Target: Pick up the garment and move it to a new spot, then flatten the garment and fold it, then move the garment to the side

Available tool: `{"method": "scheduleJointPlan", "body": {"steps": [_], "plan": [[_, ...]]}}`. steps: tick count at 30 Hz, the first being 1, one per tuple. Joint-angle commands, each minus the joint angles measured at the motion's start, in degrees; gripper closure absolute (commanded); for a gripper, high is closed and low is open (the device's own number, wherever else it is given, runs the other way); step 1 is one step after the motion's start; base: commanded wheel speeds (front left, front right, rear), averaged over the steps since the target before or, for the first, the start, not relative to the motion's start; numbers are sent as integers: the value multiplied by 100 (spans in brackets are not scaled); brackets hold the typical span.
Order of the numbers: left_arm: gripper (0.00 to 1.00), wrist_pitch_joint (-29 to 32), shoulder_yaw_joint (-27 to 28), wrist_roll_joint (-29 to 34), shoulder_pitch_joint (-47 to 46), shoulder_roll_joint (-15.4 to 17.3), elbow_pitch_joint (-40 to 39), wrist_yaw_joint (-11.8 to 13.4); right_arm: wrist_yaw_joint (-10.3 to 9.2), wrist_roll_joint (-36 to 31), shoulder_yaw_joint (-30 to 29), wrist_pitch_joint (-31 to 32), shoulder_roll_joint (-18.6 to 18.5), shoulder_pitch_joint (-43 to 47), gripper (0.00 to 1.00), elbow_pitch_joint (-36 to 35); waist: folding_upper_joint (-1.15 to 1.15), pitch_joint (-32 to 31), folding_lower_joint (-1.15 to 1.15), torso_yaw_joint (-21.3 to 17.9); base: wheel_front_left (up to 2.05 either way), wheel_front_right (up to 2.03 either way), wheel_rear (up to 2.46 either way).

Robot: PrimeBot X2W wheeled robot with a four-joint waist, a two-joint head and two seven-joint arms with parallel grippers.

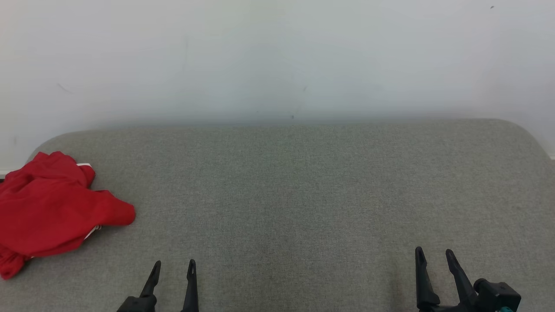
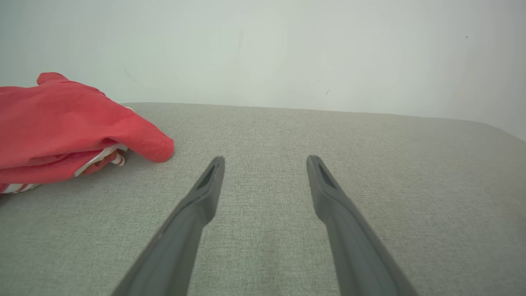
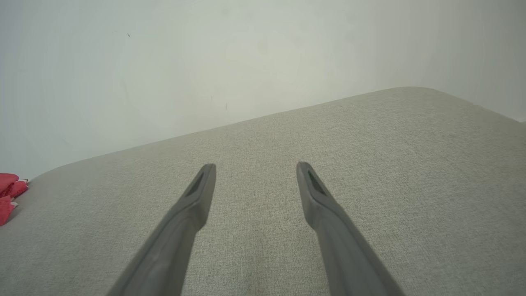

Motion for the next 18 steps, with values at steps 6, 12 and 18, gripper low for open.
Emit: {"method": "scheduleJointPlan", "body": {"steps": [6, 12, 18], "plan": [[0, -111, -41, 307, -41, 28, 25, 40, 19, -295, -5, -96, 0, 50, 0, -2, 0, -22, -1, -4, 0, 0, 0], [0, -165, -74, 530, -37, 28, 56, 58, 20, -537, -7, -161, 1, 68, 0, 5, 0, -38, -1, 1, 0, 0, 0], [0, -166, -70, 500, -42, 27, 77, 77, 21, -518, -3, -151, 1, 67, 0, -2, 0, -28, -1, 3, 0, 0, 0]]}}
